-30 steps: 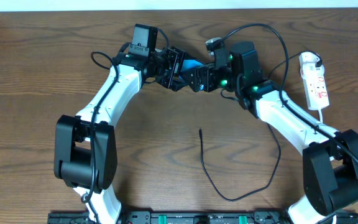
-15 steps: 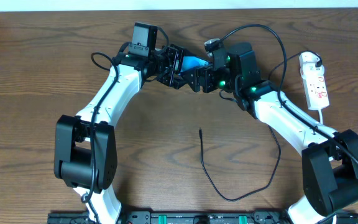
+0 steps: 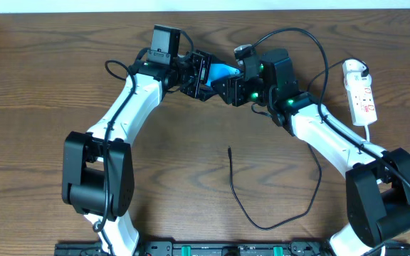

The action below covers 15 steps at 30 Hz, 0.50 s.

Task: Plug charger to phone and switch on socket
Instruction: 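Close the right gripper on the phone and open the left gripper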

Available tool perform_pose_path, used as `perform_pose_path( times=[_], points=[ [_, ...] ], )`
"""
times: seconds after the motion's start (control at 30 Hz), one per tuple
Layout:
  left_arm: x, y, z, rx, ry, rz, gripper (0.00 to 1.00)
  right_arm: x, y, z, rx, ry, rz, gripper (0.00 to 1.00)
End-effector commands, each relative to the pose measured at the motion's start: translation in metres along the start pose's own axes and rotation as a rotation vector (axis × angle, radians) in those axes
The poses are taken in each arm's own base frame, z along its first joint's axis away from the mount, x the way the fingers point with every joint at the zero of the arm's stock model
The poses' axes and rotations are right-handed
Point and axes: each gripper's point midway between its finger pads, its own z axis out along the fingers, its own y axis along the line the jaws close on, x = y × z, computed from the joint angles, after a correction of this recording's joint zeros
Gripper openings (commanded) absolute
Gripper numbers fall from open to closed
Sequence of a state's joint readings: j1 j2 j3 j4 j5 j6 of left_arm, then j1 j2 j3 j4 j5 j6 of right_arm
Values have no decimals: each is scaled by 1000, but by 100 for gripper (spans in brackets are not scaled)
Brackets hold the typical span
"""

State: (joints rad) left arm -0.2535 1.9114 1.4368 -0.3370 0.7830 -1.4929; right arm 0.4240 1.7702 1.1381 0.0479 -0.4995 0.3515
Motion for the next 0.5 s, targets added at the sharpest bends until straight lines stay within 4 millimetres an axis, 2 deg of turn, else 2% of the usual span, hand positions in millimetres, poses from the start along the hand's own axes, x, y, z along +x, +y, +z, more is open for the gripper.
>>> perform_pose_path(
  times=[0.0, 0.07, 0.2, 0.47],
  points=[
    [13, -10, -9, 30, 28, 26, 7, -1, 1, 3, -3, 1, -12, 45],
    [13, -10, -9, 30, 28, 26, 7, -1, 1, 3, -3, 1, -12, 36],
    [13, -10, -9, 30, 27, 26, 7, -1, 2, 3, -5, 2, -11, 2],
    [13, -10, -9, 30, 28, 28, 7, -3, 1, 2, -9, -3, -11, 1]
  ],
)
